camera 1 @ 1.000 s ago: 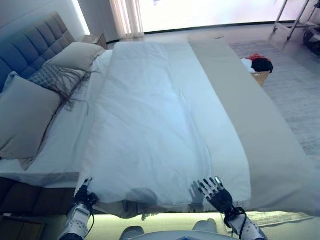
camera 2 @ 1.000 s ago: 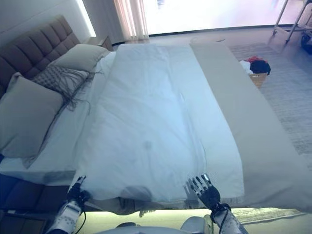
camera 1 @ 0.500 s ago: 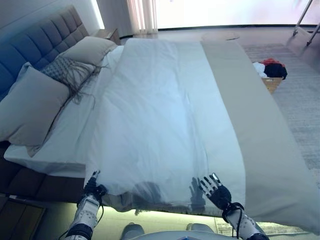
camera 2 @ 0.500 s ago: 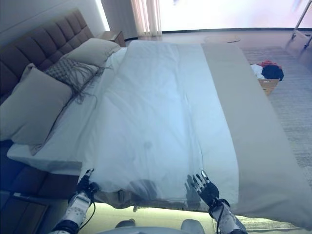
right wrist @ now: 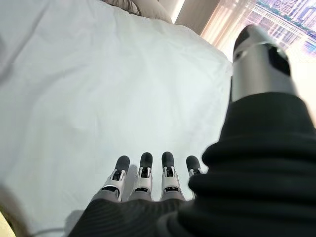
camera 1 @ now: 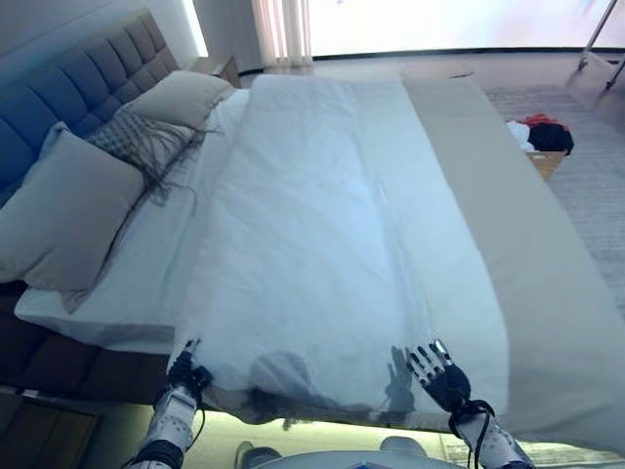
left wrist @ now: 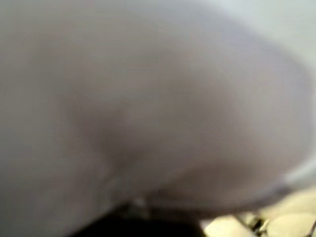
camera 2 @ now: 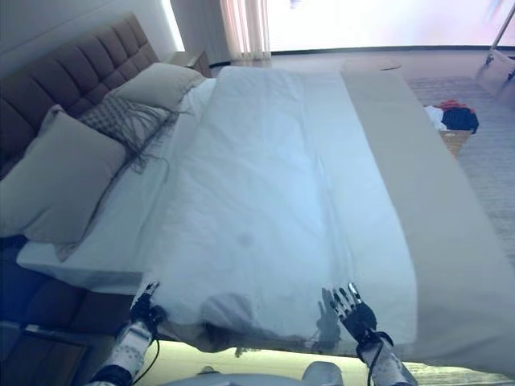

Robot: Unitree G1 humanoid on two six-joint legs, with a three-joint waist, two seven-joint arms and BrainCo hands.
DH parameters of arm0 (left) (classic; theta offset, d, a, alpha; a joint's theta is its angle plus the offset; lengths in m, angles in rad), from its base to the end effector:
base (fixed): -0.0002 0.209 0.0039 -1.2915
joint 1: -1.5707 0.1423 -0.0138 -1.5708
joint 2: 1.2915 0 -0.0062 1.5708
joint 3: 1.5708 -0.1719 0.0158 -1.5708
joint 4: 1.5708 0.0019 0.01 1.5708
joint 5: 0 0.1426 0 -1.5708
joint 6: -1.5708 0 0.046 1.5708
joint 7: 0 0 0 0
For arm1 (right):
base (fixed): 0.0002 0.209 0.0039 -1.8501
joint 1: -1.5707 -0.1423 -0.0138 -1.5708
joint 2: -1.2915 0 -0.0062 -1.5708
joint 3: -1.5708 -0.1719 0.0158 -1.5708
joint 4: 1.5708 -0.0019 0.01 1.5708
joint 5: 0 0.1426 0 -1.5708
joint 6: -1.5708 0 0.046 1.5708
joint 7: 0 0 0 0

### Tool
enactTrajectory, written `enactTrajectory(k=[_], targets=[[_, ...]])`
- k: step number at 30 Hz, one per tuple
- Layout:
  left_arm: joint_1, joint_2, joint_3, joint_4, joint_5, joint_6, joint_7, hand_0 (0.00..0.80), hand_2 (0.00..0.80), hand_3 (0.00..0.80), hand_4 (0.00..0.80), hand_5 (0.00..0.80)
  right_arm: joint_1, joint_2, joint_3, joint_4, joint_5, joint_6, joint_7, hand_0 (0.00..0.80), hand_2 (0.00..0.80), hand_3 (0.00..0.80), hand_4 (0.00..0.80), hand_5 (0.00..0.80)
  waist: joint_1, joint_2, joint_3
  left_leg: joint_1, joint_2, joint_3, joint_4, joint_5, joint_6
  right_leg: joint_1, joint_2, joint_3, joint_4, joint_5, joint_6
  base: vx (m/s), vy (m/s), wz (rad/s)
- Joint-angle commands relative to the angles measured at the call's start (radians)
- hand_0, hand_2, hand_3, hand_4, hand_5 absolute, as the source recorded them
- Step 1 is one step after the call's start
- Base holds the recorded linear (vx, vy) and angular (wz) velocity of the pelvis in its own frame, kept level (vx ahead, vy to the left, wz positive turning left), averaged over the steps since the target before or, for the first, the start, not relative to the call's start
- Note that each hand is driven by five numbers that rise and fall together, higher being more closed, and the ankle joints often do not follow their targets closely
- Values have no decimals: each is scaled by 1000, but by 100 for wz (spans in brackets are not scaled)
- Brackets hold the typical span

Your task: Make the bed neatly

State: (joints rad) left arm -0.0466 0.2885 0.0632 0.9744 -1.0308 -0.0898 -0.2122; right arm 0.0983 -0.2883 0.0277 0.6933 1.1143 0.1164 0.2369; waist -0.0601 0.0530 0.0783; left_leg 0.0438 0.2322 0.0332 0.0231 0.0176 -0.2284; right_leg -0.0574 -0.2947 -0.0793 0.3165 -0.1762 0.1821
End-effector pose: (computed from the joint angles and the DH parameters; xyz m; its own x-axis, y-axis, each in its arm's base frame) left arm 0.1344 0.2516 -0.0727 0.7650 0.1961 -0.6134 -0.5692 0.6514 -0.5016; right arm 0.1248 -0.2292 -0.0675 0.7867 0.0565 -0.6147 0.4538 0.6221 0.6380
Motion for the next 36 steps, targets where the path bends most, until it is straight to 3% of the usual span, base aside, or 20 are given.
enactTrajectory(k=[1, 3, 6, 7, 9, 12, 17, 22, 25, 36], targets=[[-104, 109, 76, -9, 34, -56, -25, 800, 800, 800, 800, 800, -27, 20, -12, -38, 63, -20, 41, 0, 0, 0, 0, 0, -6, -24, -2, -47, 33, -25, 154, 24, 45, 57, -138, 13, -61, 183, -11, 138, 310, -12], [-68, 134, 96, -64, 11, -59, 21, 800, 800, 800, 800, 800, -30, 41, -15, -62, 90, 14, 52, 0, 0, 0, 0, 0, 7, -34, 4, -44, 1, 0, 168, -9, 73, 37, -137, 3, -65, 255, 2, 48, 277, -26], [-35, 160, 122, -116, 44, -73, 73, 800, 800, 800, 800, 800, -11, 69, 24, -132, 78, 23, 36, 0, 0, 0, 0, 0, 24, -33, 8, -22, -7, 36, 125, 3, 91, 24, -55, -39, -51, 206, -1, -32, 207, -71], [-39, 177, 131, -105, 49, -74, 81, 800, 800, 800, 800, 800, 0, 75, 35, -135, 80, 22, 35, 0, 0, 0, 0, 0, 26, -38, 2, -22, -18, 34, 111, 5, 101, 28, -21, -46, -67, 194, -6, -29, 132, -45], [-54, 207, 129, -96, 103, -61, 102, 800, 800, 800, 800, 800, 11, 73, 27, -126, 89, 15, 38, 0, 0, 0, 0, 0, 20, -45, -8, -31, -43, -11, 94, 7, 108, 25, 26, 5, -93, 191, -20, -2, 119, -24], [-60, 245, 150, -68, 176, -44, 135, 800, 800, 800, 800, 800, 4, 43, 35, -117, 96, 26, 27, 0, 0, 0, 0, 0, 33, -41, -19, -17, -37, -19, 45, 31, 98, 66, 56, -27, -171, 173, -43, 55, 113, 24], [-29, 321, 243, 49, 180, -46, 126, 800, 800, 800, 800, 800, 0, 3, 19, -115, 45, 42, 39, 0, 0, 0, 0, 0, 48, -35, -36, -13, -30, -21, -9, 60, 77, 98, 75, -56, -258, 188, -48, 54, 128, 1], [10, 310, 301, 108, 190, -72, 177, 800, 800, 800, 800, 800, -3, -26, 0, -117, 22, 59, 33, 0, 0, 0, 0, 0, 63, -34, -36, -33, -35, -37, -14, 61, 67, 95, 72, -68, -272, 186, -49, 29, 156, -1], [25, 291, 297, 89, 252, -71, 231, 800, 800, 800, 800, 800, -8, -44, -4, -127, 5, 80, 27, 0, 0, 0, 0, 0, 80, -31, -21, -55, -35, -52, -5, 60, 62, 86, 66, -80, -264, 179, -49, -15, 167, 8], [27, 302, 293, 103, 225, -18, 320, 800, 800, 800, 800, 800, -30, -46, 40, -133, 22, 70, 29, 0, 0, 0, 0, 0, 135, -35, 2, -89, -32, -93, -9, 67, 68, 82, 64, -122, -278, 185, -41, -29, 64, 12]])
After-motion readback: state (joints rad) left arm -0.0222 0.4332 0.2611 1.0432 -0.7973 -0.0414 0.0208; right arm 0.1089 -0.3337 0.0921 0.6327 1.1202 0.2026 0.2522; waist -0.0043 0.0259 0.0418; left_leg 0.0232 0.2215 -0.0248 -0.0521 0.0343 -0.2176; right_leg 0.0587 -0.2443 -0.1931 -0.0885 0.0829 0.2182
